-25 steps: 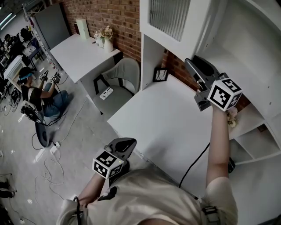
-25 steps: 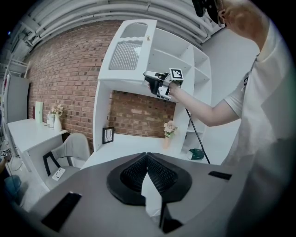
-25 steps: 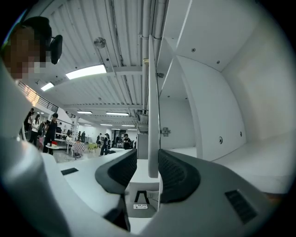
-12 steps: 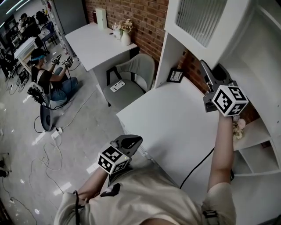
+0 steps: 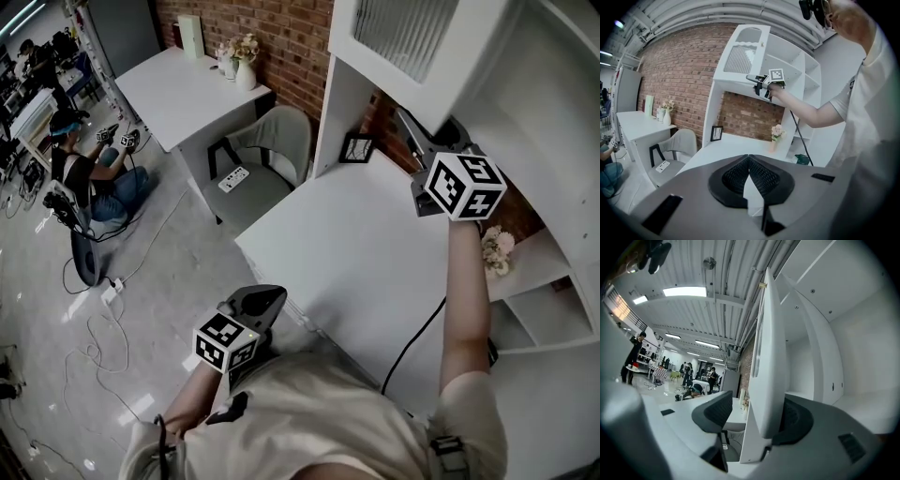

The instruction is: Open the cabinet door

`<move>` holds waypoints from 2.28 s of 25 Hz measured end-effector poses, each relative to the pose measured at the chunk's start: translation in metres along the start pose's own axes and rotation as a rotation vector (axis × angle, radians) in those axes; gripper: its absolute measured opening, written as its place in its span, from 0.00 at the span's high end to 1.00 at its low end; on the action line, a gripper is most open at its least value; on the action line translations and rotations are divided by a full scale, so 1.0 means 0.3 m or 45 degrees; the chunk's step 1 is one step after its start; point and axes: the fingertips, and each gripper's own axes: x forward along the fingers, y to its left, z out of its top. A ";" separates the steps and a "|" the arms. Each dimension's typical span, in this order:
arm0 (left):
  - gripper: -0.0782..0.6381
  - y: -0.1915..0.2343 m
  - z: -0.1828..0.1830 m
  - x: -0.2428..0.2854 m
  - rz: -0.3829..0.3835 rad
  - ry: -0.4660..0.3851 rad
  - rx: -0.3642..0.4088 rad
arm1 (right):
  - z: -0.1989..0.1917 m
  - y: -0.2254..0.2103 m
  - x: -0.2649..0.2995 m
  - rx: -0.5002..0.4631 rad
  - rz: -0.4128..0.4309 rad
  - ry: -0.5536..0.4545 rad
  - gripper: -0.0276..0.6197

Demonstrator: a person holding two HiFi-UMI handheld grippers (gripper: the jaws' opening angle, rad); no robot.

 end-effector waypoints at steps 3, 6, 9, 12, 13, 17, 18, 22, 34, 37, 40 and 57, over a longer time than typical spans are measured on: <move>0.87 0.002 0.003 -0.004 -0.003 0.004 0.009 | 0.007 0.006 -0.001 0.054 0.023 -0.002 0.58; 0.87 0.000 0.010 -0.012 -0.004 0.005 0.013 | 0.017 0.029 -0.010 0.117 0.085 0.021 0.58; 0.87 0.008 0.013 -0.020 0.002 0.007 0.019 | 0.019 0.059 -0.021 0.109 0.121 0.039 0.59; 0.87 0.019 0.011 -0.024 0.006 0.009 0.026 | 0.020 0.112 -0.023 0.066 0.173 0.052 0.66; 0.87 0.020 0.010 -0.024 0.005 0.008 0.026 | 0.018 0.130 -0.022 0.027 0.179 0.059 0.68; 0.87 0.021 0.008 -0.028 0.006 0.003 0.013 | 0.013 0.185 -0.020 -0.088 0.186 0.079 0.69; 0.87 0.023 0.005 -0.030 0.008 0.004 0.012 | 0.014 0.194 -0.021 -0.084 0.197 0.078 0.69; 0.87 0.033 -0.007 -0.040 0.019 0.005 0.002 | 0.020 0.225 -0.021 -0.046 0.233 0.063 0.70; 0.87 0.037 -0.010 -0.036 0.020 0.015 -0.008 | 0.018 0.287 -0.003 -0.175 0.206 -0.002 0.65; 0.87 0.039 -0.002 -0.026 0.016 0.011 0.004 | 0.017 0.286 0.008 -0.185 0.183 -0.004 0.65; 0.87 0.042 0.002 -0.027 0.017 0.007 -0.005 | 0.018 0.291 0.011 -0.165 0.171 0.000 0.64; 0.87 0.163 0.019 -0.076 0.050 -0.031 -0.030 | 0.040 0.503 0.089 -0.143 0.208 0.001 0.57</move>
